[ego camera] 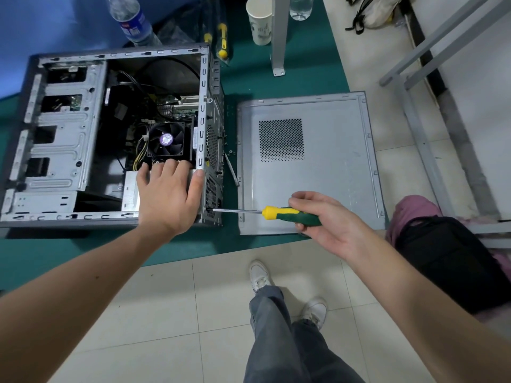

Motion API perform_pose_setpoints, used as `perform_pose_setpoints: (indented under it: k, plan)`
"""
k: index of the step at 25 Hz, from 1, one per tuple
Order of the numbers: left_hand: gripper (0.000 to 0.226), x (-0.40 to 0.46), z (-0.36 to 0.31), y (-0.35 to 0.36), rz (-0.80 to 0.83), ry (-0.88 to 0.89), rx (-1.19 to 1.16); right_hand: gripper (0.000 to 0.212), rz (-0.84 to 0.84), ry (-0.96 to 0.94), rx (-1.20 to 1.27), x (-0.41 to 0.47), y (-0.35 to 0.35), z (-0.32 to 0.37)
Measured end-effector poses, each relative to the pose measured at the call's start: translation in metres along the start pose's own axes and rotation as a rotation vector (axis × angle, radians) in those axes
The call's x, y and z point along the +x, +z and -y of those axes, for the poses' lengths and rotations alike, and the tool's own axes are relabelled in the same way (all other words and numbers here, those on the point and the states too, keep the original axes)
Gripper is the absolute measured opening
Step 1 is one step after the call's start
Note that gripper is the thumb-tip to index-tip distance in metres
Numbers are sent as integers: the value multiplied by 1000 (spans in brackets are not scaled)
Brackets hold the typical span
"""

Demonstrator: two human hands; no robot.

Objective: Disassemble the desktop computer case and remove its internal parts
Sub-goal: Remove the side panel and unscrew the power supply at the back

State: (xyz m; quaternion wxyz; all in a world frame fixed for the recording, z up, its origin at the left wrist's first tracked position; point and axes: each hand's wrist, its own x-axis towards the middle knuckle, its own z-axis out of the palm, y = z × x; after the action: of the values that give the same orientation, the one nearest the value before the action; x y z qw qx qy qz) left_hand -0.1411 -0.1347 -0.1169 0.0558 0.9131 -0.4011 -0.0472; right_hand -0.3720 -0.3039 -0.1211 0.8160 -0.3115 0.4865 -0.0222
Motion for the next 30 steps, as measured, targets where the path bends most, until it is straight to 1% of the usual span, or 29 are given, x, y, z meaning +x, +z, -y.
perform_pose_setpoints:
  k: [1, 2, 3, 4, 5, 7, 8, 9, 12, 13, 14, 15, 16, 17, 19, 20, 21, 22, 24, 25, 26, 27, 28, 29, 30]
  plan:
    - [44, 0, 0, 0, -3, 4, 4, 32, 36, -85, -18, -1, -1, 3]
    - [45, 0, 0, 1, -4, 5, 7, 32, 69, -150, -44, -2, -1, 7]
    - [46, 0, 0, 0, -4, 3, 4, 28, 84, -171, -87, -3, -1, 12]
    - [45, 0, 0, 0, -4, 2, -2, 24, 78, -140, -166, -5, 1, 17]
    - [44, 0, 0, 0, -8, 4, -7, 27, 57, -70, -308, -6, 1, 22]
    - [42, 1, -1, 0, -17, 8, -12, 47, 3, 68, -675, -9, 5, 31]
    - [42, 0, 0, -1, -18, 7, -14, 47, -19, 61, -782, -9, 5, 33]
    - [43, 0, 0, -1, -18, 4, -15, 42, -19, -7, -822, -8, 5, 33]
    - [41, -1, -1, -1, -22, 6, -16, 4, 37, -376, -734, -8, 1, 37]
    - [39, 0, -1, -1, -22, 8, -21, 15, 75, -460, -647, -6, -1, 35]
    - [37, 0, -1, -1, -19, 10, -27, 26, 132, -478, -508, -7, -2, 34]
    - [35, 0, -1, -2, -16, 12, -32, 29, 146, -433, -399, -8, -2, 33]
    - [34, 0, -1, -2, -16, 13, -34, 23, 126, -337, -357, -10, -1, 32]
    - [34, 0, -1, -1, -19, 15, -36, 25, 79, -222, -403, -12, 2, 32]
    - [35, -1, 0, -1, -24, 19, -37, 53, -20, 10, -687, -14, 2, 34]
    - [36, -1, 0, -1, -22, 19, -37, 56, -50, 44, -772, -13, 1, 33]
    - [37, -1, 0, -1, -21, 17, -35, 51, -52, 33, -788, -11, -1, 32]
    - [37, 0, -1, -1, -18, 14, -33, 40, -44, -14, -747, -8, -4, 31]
    - [39, -1, 0, -1, -16, 10, -27, 6, 16, -163, -576, -9, -6, 30]
    - [39, -1, 0, 0, -14, 10, -27, 14, 65, -213, -448, -8, -7, 29]
    - [39, 0, 0, 0, -12, 10, -31, 26, 118, -223, -316, -8, -8, 28]
    - [39, 0, 0, -1, -12, 10, -34, 25, 137, -201, -262, -10, -7, 28]
    - [38, 0, 0, -1, -16, 11, -36, 14, 112, -137, -284, -11, -5, 29]
    - [38, 0, 0, 0, -20, 12, -37, 23, 69, -57, -419, -12, -2, 29]
    - [38, -1, 0, 0, -25, 13, -35, 42, 10, 25, -627, -13, -1, 29]
